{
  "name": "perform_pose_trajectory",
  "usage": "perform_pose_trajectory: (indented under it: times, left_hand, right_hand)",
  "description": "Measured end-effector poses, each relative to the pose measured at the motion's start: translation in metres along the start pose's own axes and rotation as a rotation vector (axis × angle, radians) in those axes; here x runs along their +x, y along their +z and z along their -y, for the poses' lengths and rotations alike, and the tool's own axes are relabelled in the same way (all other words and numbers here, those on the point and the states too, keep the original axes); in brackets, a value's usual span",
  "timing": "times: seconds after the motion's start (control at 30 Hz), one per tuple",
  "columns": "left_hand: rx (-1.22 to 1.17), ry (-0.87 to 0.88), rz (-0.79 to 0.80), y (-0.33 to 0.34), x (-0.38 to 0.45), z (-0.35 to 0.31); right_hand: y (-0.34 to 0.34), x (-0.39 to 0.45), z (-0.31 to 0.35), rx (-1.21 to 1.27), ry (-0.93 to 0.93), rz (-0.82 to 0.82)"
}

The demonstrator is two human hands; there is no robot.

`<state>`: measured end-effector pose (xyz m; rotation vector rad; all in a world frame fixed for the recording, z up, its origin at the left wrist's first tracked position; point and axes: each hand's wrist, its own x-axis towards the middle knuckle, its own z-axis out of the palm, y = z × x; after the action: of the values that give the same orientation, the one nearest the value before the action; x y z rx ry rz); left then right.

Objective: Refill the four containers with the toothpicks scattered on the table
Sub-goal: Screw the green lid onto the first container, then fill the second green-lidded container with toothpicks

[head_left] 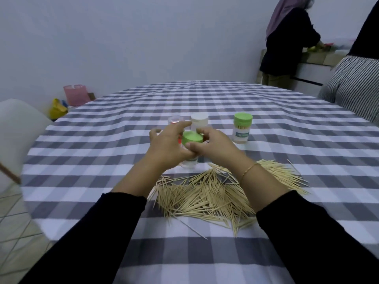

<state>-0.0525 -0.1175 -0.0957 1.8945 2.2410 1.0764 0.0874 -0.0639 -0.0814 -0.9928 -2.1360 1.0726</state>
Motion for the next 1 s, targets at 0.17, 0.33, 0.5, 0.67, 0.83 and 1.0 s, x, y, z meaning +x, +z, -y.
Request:
perform_pose_trajectory:
  times: [0.17, 0.33, 0.5, 0.67, 0.83, 1.0]
  left_hand:
    - [-0.221, -0.043, -0.023, 0.013, -0.013, 0.019]
    - [-0.312, -0.082, -0.049, 0.028, -0.02, 0.028]
    - [-0.391, -0.157, -0.006, 0.034, -0.021, 0.031]
    - [-0.367, -0.233, 0.035, 0.041, -0.024, 0.032]
    - [-0.395, -0.278, 0.064, 0.04, -0.026, 0.032]
    - [-0.42, -0.272, 0.072, 0.042, -0.024, 0.033]
  right_hand:
    - [0.016, 0.0, -0.005, -0.039, 0.033, -0.001]
    - [0.017, -0.002, -0.006, -0.11, 0.005, -0.005]
    - [0.018, 0.0, -0.003, -0.233, -0.004, -0.012]
    - [0.022, 0.006, 0.007, -0.493, 0.056, -0.066]
    - [0.03, 0.015, 0.015, -0.686, 0.061, -0.064]
    - [0.017, 0.006, 0.024, -0.537, -0.004, 0.133]
